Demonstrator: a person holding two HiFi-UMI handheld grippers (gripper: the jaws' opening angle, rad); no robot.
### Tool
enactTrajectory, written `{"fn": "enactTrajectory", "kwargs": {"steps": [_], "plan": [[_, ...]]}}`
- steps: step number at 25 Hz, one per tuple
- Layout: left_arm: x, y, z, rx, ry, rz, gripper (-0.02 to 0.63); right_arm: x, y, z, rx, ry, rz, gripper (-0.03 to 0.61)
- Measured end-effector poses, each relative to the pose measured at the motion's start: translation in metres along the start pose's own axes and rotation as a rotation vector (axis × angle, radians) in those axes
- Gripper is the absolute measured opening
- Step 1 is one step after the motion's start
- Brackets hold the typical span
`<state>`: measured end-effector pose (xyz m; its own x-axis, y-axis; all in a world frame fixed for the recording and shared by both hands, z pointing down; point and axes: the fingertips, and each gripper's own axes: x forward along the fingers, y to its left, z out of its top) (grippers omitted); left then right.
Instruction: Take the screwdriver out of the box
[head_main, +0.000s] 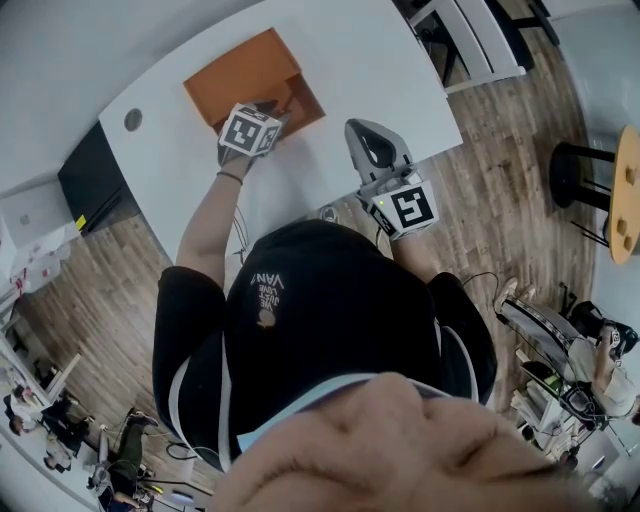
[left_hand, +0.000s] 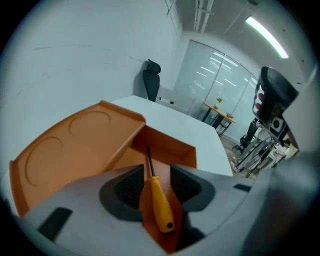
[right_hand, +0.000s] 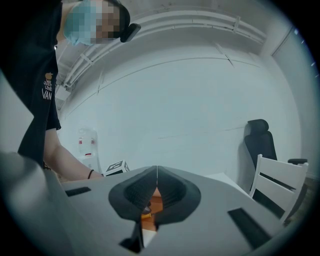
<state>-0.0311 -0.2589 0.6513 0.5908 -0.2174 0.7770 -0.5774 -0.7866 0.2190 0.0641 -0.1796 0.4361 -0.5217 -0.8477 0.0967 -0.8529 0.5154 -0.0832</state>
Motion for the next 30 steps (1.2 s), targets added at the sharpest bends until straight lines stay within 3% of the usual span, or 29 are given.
{"fn": "enactTrajectory", "kwargs": {"steps": [6, 14, 23, 30], "plan": [[0.003, 0.0, -0.008, 0.016, 0.081, 0.005, 0.189, -0.002, 0.001, -0.001, -0.003, 0.002, 0.003, 0.012], [0.015, 0.004, -0.015, 0.055, 0.156, 0.009, 0.192, -0.002, -0.002, -0.004, 0.001, 0.031, -0.016, 0.012], [0.022, 0.003, -0.026, 0.036, 0.226, 0.004, 0.192, -0.004, -0.002, -0.005, 0.005, 0.022, -0.009, 0.012], [0.022, 0.014, -0.02, 0.138, 0.242, 0.112, 0.186, -0.002, -0.001, -0.003, 0.007, 0.035, -0.014, 0.011]]}}
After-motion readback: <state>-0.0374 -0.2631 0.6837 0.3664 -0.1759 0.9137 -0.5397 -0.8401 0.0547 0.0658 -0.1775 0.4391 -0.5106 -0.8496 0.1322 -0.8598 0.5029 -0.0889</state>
